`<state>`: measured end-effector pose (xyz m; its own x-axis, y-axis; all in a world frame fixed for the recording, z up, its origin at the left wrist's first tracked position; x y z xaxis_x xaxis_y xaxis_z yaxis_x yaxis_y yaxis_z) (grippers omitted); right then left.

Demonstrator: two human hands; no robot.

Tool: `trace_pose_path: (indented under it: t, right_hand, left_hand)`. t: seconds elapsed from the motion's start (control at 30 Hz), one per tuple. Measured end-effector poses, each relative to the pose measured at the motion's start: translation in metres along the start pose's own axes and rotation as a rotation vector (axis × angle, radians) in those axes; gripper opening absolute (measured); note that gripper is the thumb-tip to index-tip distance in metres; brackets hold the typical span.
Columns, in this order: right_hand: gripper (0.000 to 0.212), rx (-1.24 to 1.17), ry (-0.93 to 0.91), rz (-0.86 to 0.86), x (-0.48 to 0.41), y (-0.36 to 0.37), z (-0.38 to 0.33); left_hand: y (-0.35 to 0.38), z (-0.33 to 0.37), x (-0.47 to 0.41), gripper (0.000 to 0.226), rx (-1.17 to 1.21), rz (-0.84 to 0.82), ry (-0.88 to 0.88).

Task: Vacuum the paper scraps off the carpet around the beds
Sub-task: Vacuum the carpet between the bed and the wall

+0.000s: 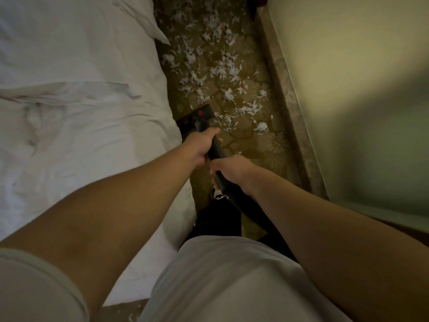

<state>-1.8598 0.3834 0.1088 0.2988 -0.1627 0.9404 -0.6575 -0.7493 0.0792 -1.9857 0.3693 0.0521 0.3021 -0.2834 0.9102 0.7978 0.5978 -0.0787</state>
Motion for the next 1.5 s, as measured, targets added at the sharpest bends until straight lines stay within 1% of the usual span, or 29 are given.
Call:
trace_pose_path:
  t: [0.1, 0.2, 0.27, 0.4, 0.47, 0.63, 0.8, 0.97, 1.13, 1.33, 1.5]
  right_hand:
    - [0.006, -0.030, -0.006, 0.017, -0.004, 0.003, -0.005]
    - [0.009, -0.062, -0.008, 0.024, -0.004, -0.002, -0.003]
    - [0.011, -0.075, -0.014, 0.031, -0.003, -0.010, 0.001]
    - [0.014, -0.104, -0.027, 0.065, 0.005, -0.033, 0.012]
    - [0.014, -0.130, -0.007, 0.077, 0.012, -0.047, 0.024]
    - [0.016, -0.209, 0.016, 0.105, 0.032, -0.083, 0.070]
    - [0.018, -0.300, 0.008, 0.088, 0.058, -0.116, 0.122]
    - [0.017, -0.313, 0.028, 0.075, 0.086, -0.150, 0.174]
    - [0.016, -0.300, 0.030, 0.071, 0.110, -0.176, 0.218]
    - [0.017, -0.296, 0.034, 0.088, 0.125, -0.192, 0.257]
    - [0.023, -0.255, 0.035, 0.081, 0.124, -0.187, 0.259]
  left_hand:
    - [-0.003, 0.008, -0.003, 0.033, -0.008, -0.002, 0.020]
    - [0.005, 0.013, -0.003, 0.034, -0.042, -0.014, 0.035]
    - [0.016, 0.013, -0.003, 0.036, -0.067, -0.030, 0.037]
    - [0.046, 0.011, 0.003, 0.028, -0.142, -0.051, 0.038]
    - [0.065, 0.005, 0.009, 0.035, -0.165, -0.064, 0.027]
    - [0.114, -0.027, 0.027, 0.047, -0.215, -0.105, -0.046]
    - [0.161, -0.067, 0.057, 0.042, -0.257, -0.131, -0.084]
    - [0.207, -0.110, 0.083, 0.053, -0.256, -0.165, -0.099]
    - [0.243, -0.150, 0.109, 0.046, -0.269, -0.183, -0.131]
    - [0.265, -0.188, 0.126, 0.048, -0.258, -0.195, -0.146]
    - [0.257, -0.195, 0.123, 0.050, -0.206, -0.168, -0.135]
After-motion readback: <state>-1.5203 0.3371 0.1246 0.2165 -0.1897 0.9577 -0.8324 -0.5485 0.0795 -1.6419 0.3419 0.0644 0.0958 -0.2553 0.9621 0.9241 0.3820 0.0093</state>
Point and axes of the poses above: each hand's wrist, its own x-axis away from the middle knuckle, its own y-axis out of the palm, z = x × y, the point moved 9 cm from there along -x, towards the middle knuckle, and after that the axes turned 9 degrees about -x, right-handed, at the moved point
